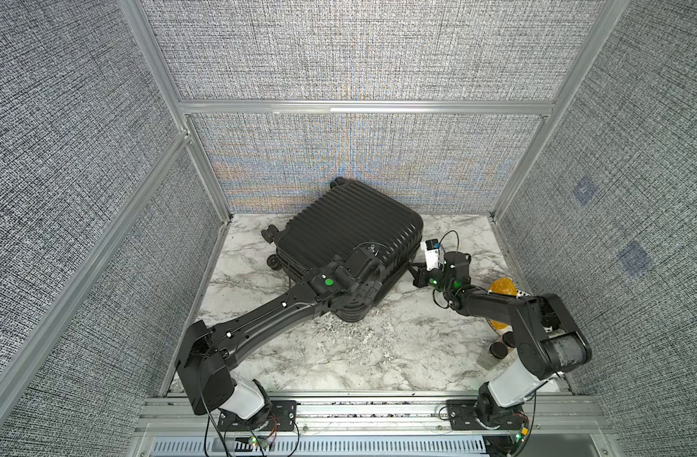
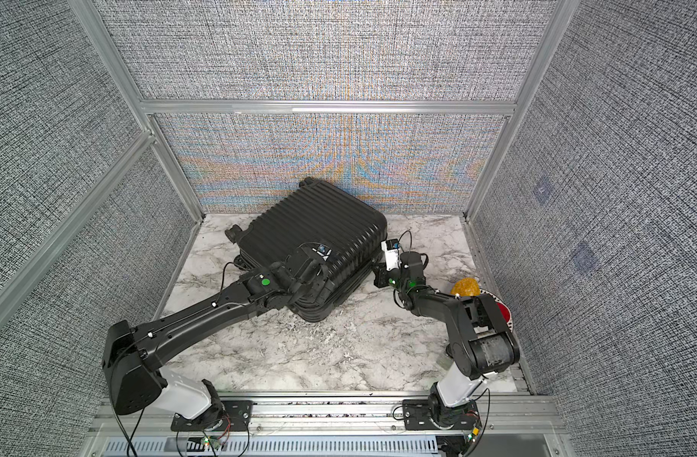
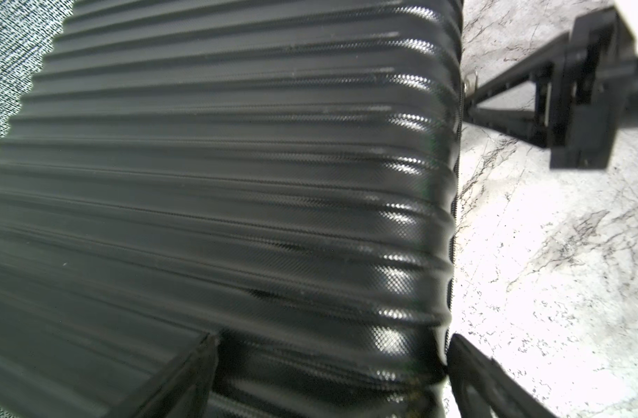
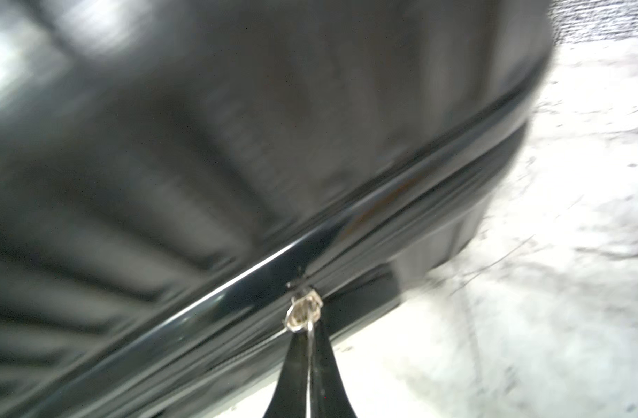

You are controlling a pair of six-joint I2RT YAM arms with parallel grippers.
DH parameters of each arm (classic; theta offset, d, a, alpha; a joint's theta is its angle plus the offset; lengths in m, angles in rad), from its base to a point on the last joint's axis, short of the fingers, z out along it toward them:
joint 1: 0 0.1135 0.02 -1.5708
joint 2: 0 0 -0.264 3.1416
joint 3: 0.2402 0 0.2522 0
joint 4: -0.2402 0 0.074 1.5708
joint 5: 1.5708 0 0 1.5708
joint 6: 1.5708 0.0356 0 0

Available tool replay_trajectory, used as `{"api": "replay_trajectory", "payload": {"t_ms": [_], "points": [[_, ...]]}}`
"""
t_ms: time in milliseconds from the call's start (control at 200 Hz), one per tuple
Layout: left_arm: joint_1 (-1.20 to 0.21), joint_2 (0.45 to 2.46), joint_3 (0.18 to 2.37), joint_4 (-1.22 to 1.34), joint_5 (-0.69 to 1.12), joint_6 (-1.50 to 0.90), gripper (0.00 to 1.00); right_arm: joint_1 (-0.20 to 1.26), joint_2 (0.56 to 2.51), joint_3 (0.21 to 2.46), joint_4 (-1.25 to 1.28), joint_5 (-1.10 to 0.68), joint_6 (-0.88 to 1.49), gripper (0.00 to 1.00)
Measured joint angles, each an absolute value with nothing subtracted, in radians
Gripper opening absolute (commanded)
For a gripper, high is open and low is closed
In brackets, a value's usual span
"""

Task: Open the suitcase zippers
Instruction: Unzip the zipper on the suitcase, then adjust the suitcase at the center of the board.

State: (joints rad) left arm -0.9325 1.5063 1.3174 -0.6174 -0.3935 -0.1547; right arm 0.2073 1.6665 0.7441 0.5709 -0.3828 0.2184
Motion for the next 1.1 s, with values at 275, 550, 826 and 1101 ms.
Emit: {"api": "replay_trajectory", "payload": {"t_ms": [275,550,826,1101], "points": [[-0.933,1.505,1.317,-0.61,-0.393,-0.154,0.99,0.117,1.77,0.903,0.487,-0.45,0.205,0.0],[-0.933,1.501,1.318,-0.607,-0.392,-0.15,0.99,0.071,1.873,1.056,0.413,-0.505,0.16,0.0],[-0.912,1.405,1.276,-0.677,-0.411,-0.243,0.99,0.12,1.685,0.841,0.435,-0.41,0.207,0.0],[-0.733,1.366,1.264,-0.724,-0.397,-0.305,1.0,0.355,1.344,0.461,0.519,-0.231,0.296,0.0]]}}
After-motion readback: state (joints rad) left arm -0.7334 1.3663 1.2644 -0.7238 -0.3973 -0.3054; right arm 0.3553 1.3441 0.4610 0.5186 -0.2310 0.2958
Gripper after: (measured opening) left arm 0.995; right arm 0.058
